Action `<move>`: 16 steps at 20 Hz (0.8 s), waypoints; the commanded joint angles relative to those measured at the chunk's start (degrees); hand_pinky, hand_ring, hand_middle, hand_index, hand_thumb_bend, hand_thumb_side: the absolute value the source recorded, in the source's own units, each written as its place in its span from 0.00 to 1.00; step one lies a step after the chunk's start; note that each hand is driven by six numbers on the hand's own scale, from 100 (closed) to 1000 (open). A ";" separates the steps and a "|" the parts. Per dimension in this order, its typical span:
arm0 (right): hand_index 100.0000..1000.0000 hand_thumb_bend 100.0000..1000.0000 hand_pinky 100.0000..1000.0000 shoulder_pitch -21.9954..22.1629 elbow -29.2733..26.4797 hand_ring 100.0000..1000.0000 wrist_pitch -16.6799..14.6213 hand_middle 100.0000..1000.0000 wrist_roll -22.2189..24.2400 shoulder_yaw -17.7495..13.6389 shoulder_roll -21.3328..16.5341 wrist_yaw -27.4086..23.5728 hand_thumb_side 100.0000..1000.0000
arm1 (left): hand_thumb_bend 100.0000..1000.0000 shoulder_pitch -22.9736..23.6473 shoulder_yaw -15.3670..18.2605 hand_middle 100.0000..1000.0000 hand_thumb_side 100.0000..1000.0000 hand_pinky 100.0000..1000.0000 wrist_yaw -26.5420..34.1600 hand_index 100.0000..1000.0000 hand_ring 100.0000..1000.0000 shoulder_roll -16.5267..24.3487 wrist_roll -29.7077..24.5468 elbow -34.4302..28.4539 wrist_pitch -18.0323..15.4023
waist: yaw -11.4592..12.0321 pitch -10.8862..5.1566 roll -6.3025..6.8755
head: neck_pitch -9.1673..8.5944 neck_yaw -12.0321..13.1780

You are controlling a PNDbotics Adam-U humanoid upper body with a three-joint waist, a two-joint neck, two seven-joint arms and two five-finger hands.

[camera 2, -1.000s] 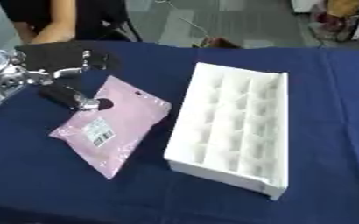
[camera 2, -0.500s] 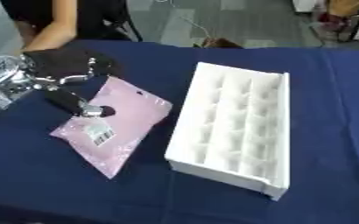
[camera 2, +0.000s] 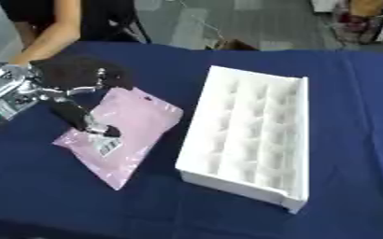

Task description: Pick up objects on the table and place them in the box.

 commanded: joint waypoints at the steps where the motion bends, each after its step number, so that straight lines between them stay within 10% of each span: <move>1: 0.93 0.00 0.54 -0.60 -0.76 0.65 -0.04 0.78 0.17 -0.23 -1.24 -0.27 0.66 | 0.80 -0.69 0.73 0.93 0.90 0.90 -0.95 0.94 0.97 1.20 0.43 0.15 -0.26 | 0.02 -0.34 -0.16 | -0.03 0.51; 16: 0.93 0.00 0.55 -0.83 -0.67 0.65 -0.25 0.78 0.37 -0.04 -1.25 -0.42 0.66 | 0.78 -1.72 0.16 0.91 0.93 0.91 -1.62 0.93 0.97 1.24 -0.20 2.58 -1.61 | -0.18 -0.11 -0.35 | -0.03 0.64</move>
